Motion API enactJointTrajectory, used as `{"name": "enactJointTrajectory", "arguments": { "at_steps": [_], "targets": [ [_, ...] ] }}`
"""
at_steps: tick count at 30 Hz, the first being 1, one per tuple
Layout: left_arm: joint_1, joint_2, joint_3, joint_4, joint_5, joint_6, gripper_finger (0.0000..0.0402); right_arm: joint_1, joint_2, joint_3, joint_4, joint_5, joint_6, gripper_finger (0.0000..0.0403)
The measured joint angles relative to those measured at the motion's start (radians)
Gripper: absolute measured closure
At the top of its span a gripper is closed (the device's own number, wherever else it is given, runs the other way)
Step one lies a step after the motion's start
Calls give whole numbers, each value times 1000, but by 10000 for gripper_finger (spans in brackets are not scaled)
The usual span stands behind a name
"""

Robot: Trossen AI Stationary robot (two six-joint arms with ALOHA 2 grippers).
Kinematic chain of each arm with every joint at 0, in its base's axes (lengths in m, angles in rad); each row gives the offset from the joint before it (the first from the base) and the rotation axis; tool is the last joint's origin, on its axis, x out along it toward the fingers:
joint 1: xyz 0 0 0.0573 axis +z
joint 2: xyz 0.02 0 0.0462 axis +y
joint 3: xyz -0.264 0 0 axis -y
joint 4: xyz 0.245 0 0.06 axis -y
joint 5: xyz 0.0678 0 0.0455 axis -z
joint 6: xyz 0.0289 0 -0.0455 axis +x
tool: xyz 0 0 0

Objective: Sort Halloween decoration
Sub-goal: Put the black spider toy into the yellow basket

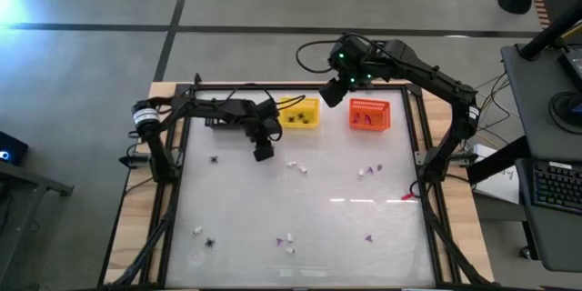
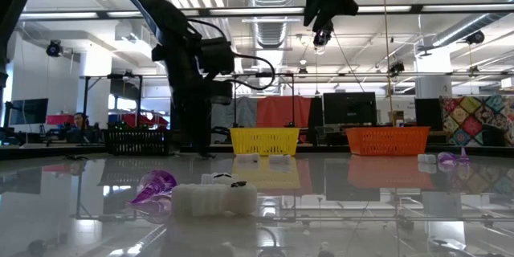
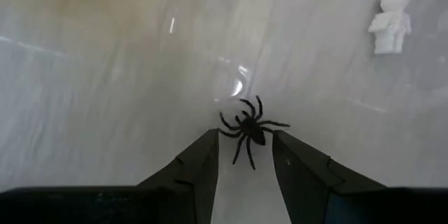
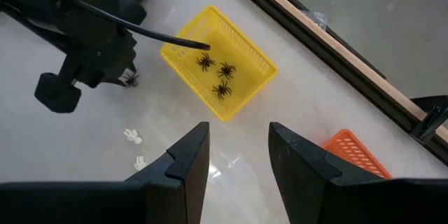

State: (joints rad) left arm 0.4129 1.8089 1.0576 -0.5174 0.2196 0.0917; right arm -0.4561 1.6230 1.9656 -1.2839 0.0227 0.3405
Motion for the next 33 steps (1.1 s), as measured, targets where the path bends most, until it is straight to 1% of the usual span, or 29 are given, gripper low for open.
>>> {"name": "enactJointTrajectory", "arguments": {
  "at_steps": [8,12,15,21,27,31,33],
  "targets": [
    [1,61,6,10,3,-27,283,0,0,0,0,0,-2,266],
    [1,67,6,4,-8,-19,289,0,0,0,0,0,-4,266],
    [0,68,6,-6,-21,12,311,0,0,0,0,0,-4,266],
    [1,70,6,-15,-30,49,389,0,0,0,0,0,-4,266],
    [2,45,3,-41,-6,62,398,0,0,0,0,1,-4,266],
    [-1,-14,-8,-127,9,85,401,0,0,0,0,1,-4,266],
    [-2,-56,-9,-140,9,89,401,0,0,0,0,1,-4,266]
  ]
}}
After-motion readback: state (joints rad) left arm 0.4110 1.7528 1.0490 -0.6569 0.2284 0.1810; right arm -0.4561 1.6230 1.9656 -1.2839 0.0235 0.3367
